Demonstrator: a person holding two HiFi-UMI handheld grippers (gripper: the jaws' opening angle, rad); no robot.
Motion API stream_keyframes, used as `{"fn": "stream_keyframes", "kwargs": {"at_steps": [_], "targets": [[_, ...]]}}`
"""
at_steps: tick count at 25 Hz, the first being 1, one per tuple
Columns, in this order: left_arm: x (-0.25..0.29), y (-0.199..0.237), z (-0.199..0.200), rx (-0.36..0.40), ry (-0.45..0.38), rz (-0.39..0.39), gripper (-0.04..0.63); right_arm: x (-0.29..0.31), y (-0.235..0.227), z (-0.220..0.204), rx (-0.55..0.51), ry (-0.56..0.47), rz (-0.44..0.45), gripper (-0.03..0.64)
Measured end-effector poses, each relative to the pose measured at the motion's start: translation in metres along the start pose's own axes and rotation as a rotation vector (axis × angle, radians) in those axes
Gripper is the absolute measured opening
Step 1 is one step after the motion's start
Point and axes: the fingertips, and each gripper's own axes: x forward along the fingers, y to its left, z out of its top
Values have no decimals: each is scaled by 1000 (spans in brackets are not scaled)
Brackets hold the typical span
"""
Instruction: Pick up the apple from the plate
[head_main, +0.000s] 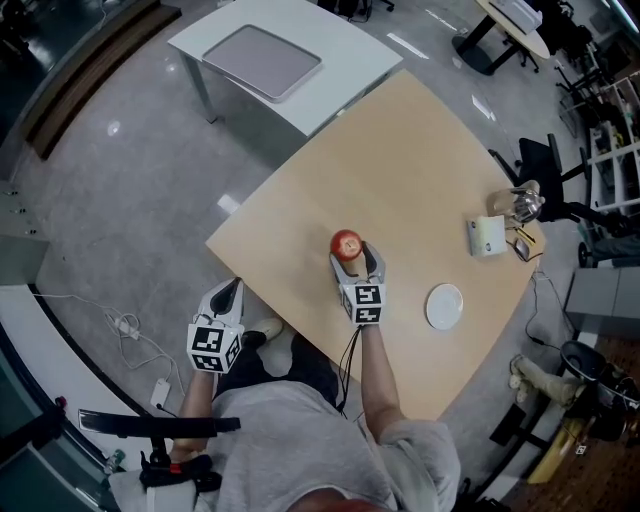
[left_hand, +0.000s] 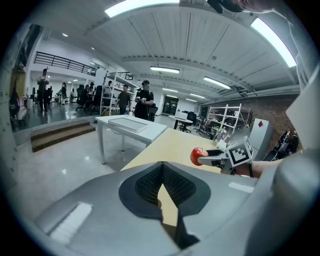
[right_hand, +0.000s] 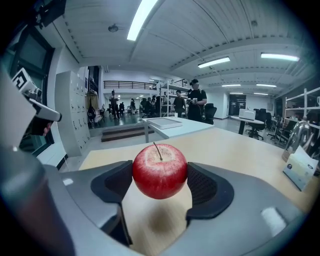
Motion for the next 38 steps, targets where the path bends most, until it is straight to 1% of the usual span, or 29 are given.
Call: {"fn": "stream_keyframes", "kwargs": {"at_steps": [7,15,21,38], "targets": [[-4,10,-11,-9,10,35,20,18,16,-4,-15,2,50,348],[-16,38,-19,-25,24,59,20,41,52,0,-46,11,101,348],[-22,48,-35,-32,47,74,20,52,70,-5,-79,12,126,348],[-29,61,-53,-55,64,100,20,70,95,-15,-123,37,177,348]]}}
